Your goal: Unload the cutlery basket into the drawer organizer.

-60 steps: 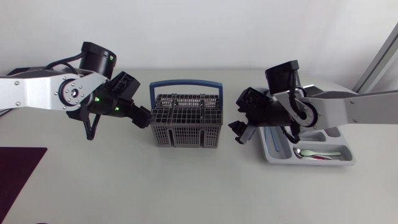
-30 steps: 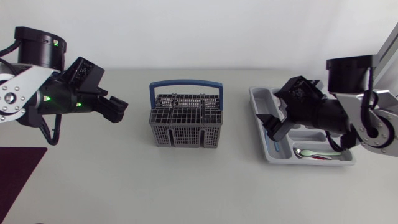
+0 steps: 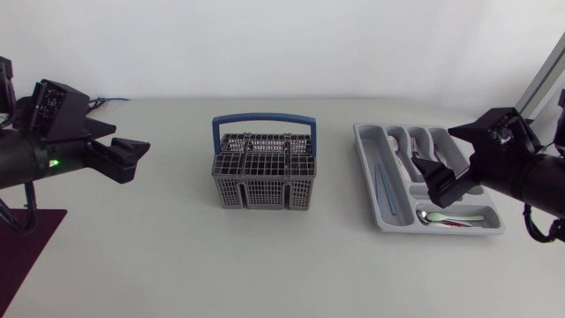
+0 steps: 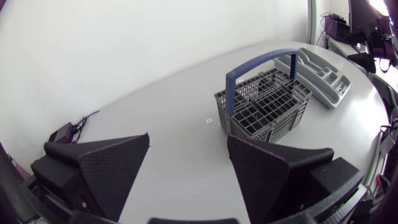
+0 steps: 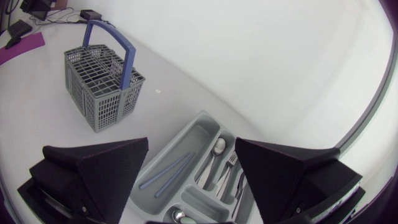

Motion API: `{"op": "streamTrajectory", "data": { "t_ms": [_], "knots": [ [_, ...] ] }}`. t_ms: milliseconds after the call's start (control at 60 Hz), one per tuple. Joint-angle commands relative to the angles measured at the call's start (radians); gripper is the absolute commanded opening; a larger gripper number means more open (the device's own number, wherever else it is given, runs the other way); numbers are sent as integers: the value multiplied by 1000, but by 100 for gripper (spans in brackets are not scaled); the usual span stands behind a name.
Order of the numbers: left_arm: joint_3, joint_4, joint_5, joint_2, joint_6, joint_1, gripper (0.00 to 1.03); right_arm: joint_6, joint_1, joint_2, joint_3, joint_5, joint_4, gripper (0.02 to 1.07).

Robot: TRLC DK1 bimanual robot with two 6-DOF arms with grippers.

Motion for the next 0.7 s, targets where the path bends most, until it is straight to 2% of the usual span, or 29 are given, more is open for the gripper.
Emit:
{"op": "streamTrajectory", "data": {
  "t_ms": [0,350,567,683],
  "knots": [
    [-54,-7,9,-53,7,18,99,42,-19,-44,-53,-5,-15,102],
    [-179,42,-20,-265,2,119,99,147,-45,-305,-156,18,-21,102],
    [-288,96,-22,-432,22,129,99,156,-68,-419,-202,16,-62,102],
    [-348,124,-36,-495,-28,123,99,211,-64,-474,-251,38,-41,102]
  ]
}}
